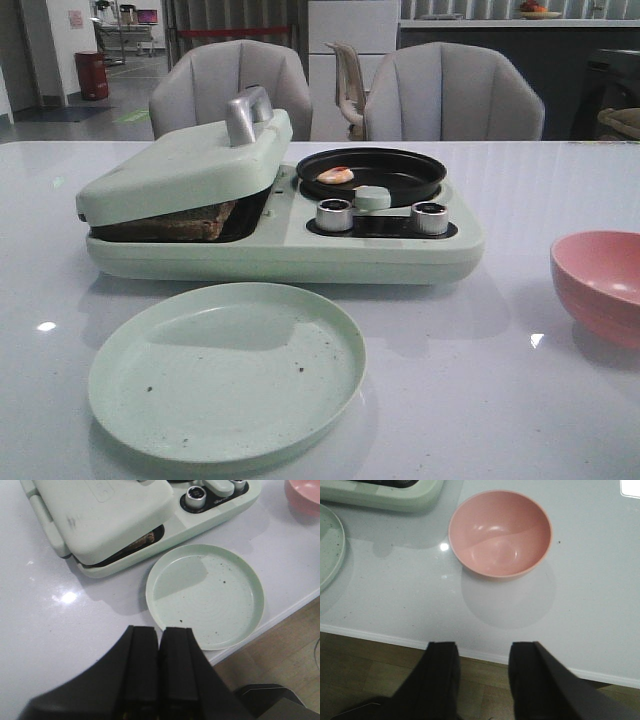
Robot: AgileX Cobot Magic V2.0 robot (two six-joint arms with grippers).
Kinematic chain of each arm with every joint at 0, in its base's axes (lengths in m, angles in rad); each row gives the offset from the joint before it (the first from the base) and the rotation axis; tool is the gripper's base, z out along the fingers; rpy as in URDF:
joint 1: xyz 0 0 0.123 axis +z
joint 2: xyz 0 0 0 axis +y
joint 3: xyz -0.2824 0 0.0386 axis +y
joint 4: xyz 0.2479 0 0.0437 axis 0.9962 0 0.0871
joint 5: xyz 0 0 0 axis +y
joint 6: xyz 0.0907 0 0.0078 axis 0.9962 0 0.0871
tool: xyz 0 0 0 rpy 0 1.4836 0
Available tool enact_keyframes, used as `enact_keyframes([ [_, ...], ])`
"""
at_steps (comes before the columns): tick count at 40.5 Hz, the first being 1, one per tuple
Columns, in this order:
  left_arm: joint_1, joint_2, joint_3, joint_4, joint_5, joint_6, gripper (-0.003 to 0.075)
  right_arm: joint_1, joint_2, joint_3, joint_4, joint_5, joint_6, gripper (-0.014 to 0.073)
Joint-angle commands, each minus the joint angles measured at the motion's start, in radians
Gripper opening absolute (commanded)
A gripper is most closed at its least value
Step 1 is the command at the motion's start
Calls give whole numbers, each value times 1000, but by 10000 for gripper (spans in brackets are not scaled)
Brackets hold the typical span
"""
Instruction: Make breakfast with bread and shrimp
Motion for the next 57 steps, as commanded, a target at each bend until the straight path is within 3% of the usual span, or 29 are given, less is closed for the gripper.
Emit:
enact_keyframes([
  [1, 0, -6, -26, 84, -60, -105, 102, 0, -2, -24, -3, -57, 3, 342],
  [6, 13, -6, -26, 276, -54, -279, 101, 0, -2, -24, -3, -57, 3, 184],
  [11, 13, -6, -26, 270, -55, -282, 101, 0, -2, -24, -3, -57, 3, 36],
  [38, 13, -6, -26, 253, -56, -282, 101, 0, -2, -24, -3, -39, 3, 34],
  [46, 60, -126, -14, 269, -79, -275, 101, 0, -2, -24, -3, -38, 3, 34],
  [49, 93, -192, 26, 269, -147, -275, 101, 0, -2, -24, -3, -38, 3, 34],
  [57, 176, -442, 282, 269, -478, -275, 101, 0, -2, -24, -3, -38, 3, 34],
])
